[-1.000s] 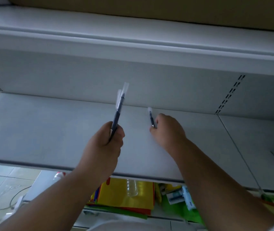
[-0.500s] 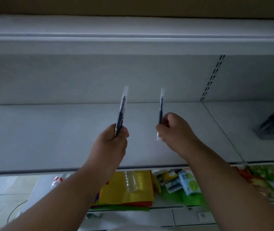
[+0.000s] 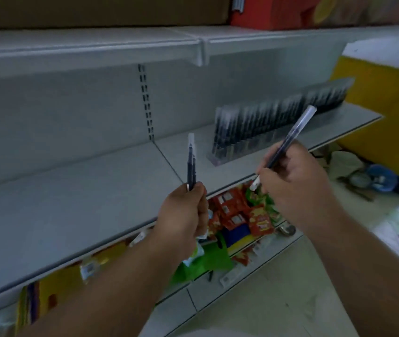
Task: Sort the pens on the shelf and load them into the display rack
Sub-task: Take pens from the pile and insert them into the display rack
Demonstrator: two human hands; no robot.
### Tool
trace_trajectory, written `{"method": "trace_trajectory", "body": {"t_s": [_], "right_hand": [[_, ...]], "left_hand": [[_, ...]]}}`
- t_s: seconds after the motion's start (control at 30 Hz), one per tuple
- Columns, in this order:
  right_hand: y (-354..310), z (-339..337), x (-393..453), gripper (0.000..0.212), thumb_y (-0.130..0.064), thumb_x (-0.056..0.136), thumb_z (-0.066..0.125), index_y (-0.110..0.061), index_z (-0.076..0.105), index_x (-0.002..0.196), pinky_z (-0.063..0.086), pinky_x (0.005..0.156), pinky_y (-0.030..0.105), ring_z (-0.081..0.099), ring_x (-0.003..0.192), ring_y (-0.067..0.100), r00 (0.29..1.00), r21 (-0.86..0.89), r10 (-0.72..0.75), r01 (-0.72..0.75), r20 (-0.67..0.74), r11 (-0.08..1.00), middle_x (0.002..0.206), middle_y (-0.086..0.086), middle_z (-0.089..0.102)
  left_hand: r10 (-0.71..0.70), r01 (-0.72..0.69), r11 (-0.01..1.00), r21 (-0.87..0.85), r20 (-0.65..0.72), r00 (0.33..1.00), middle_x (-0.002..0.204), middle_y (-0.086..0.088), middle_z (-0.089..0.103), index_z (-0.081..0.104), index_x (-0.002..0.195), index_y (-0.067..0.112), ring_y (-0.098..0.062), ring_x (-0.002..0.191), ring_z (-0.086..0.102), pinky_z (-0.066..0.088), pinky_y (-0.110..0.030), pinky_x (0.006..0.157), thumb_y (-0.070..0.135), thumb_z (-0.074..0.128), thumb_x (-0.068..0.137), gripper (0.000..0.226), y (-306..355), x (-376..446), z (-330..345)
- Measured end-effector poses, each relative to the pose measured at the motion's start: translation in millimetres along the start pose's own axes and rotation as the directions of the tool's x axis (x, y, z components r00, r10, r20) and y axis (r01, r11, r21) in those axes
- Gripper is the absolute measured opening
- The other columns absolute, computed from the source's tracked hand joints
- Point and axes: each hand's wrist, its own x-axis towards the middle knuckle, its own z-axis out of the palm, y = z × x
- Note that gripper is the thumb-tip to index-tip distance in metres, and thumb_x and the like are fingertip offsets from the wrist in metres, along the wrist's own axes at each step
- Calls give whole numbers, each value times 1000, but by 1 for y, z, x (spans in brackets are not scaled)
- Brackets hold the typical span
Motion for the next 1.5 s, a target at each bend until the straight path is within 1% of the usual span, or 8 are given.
{"method": "trace_trajectory", "body": {"t_s": [0.1,0.3,0.43,0.6,0.83,1.1,1.37,1.5], "right_hand": [[34,-68,-4,14,-18,93,55,-29,51,86,50,58,50,57,62,30,998,29,-6,7,-60,1000,67,6,59],[103,-194,0,10,-22,97,55,-28,53,89,49,54,28,61,60,13,985,-42,-6,-1,-170,999,66,-2,62],[145,-240,12,9,-31,93,60,-36,53,91,56,68,44,65,70,13,980,-116,19,-43,-197,992,76,-8,64],[180,-262,49,27,-24,91,67,-38,45,99,55,64,46,63,64,16,968,-67,-12,-5,-252,998,79,-7,68],[230,-263,129,7,-28,102,47,-23,52,102,54,63,50,63,60,15,975,-60,-27,14,-221,998,75,-1,66],[274,-281,214,12,-29,94,62,-22,61,86,56,67,48,68,75,24,971,-144,48,-84,-235,986,78,3,69],[312,-306,322,22,-30,95,63,-29,53,75,55,65,41,68,73,18,979,-203,-123,88,-164,975,76,-2,67],[337,-311,372,17,-27,95,62,-13,63,85,55,65,39,68,72,21,967,-204,-242,221,-81,954,77,4,68]], "left_hand": [[-7,7,1000,21,36,999,53,5,32,38,77,17,-12,42,18,17,-24,39,26,40,106,31,-25,11,73],[-9,6,1000,29,104,995,56,4,29,43,80,18,-11,44,16,12,-26,41,26,43,105,27,-73,28,202],[-7,2,999,50,101,995,55,5,30,43,77,20,-11,44,17,11,-30,46,26,43,105,29,-86,40,257],[35,-47,991,125,97,995,54,4,29,37,74,20,-13,44,17,12,-31,46,25,42,105,32,-92,72,298],[112,-122,985,125,78,991,54,5,29,39,75,19,-12,43,18,16,-24,40,26,44,105,31,-76,155,338],[178,-198,969,147,138,974,52,4,27,33,71,16,-13,42,17,20,-23,38,22,42,105,36,-58,206,383],[213,-207,975,77,-84,973,56,4,40,49,72,15,-5,44,34,28,-19,43,19,52,101,29,-58,251,424],[324,-294,934,204,-137,936,60,-2,34,47,73,14,-11,48,28,25,-26,48,19,49,102,29,-66,265,448]]}}
